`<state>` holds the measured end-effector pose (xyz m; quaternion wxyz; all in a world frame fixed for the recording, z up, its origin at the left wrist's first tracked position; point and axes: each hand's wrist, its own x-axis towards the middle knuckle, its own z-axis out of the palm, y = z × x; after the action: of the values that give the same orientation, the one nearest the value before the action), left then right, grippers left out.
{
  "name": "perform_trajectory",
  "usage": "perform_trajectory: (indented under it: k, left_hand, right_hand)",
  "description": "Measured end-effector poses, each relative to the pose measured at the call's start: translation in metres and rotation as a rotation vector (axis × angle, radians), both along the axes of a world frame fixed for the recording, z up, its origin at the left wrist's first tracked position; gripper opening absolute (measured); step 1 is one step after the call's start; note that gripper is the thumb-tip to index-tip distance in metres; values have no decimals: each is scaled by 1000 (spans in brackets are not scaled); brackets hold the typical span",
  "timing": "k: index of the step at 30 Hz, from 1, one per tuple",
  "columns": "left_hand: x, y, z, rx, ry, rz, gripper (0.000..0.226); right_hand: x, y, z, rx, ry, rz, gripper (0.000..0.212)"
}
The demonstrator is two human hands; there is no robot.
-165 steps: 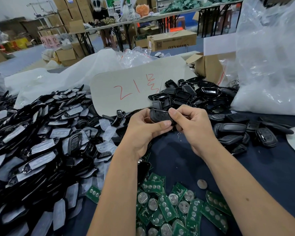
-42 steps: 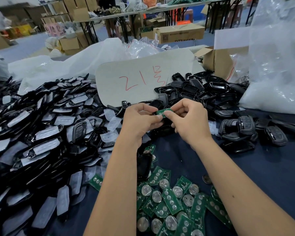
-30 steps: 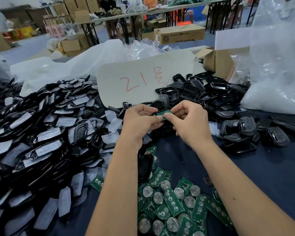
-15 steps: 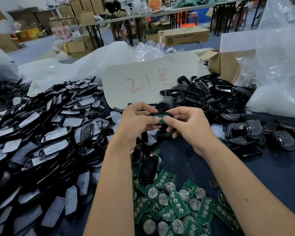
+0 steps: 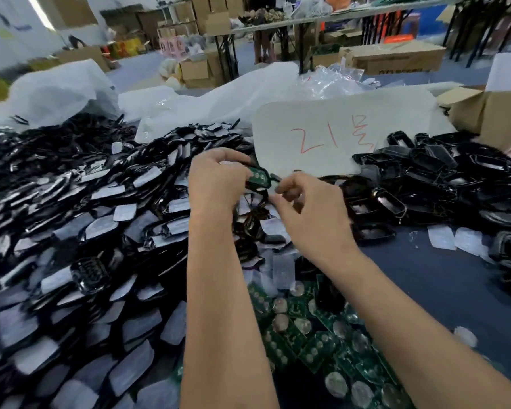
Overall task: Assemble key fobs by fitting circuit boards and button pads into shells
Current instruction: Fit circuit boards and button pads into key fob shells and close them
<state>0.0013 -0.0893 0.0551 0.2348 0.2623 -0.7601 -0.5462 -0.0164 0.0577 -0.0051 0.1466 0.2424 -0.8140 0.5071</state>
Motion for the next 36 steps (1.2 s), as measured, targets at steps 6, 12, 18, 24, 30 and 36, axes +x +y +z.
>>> perform_trajectory:
  k: [6, 12, 18, 24, 30, 36]
  left_hand:
    - [27, -33, 9, -249, -10, 461, 33]
    - [37, -41, 10, -214, -34, 544, 27]
    - [34, -37, 7, -161, -42, 494, 28]
    - [31, -40, 6, -87, 1, 480, 27]
    - [16, -23, 5, 134, 82, 218, 21]
    - [-12, 48, -3, 193, -60, -375, 19]
  right_hand:
    - [21, -61, 13, 397, 384, 380, 24]
    - [23, -84, 18, 615, 470, 474, 33]
    - [30, -85, 18, 587, 454, 409, 18]
    - [27, -66, 20, 586, 507, 291, 31]
    - [10, 12, 16, 294, 272, 49, 24]
    - [-12, 103, -1, -285, -181, -243, 22]
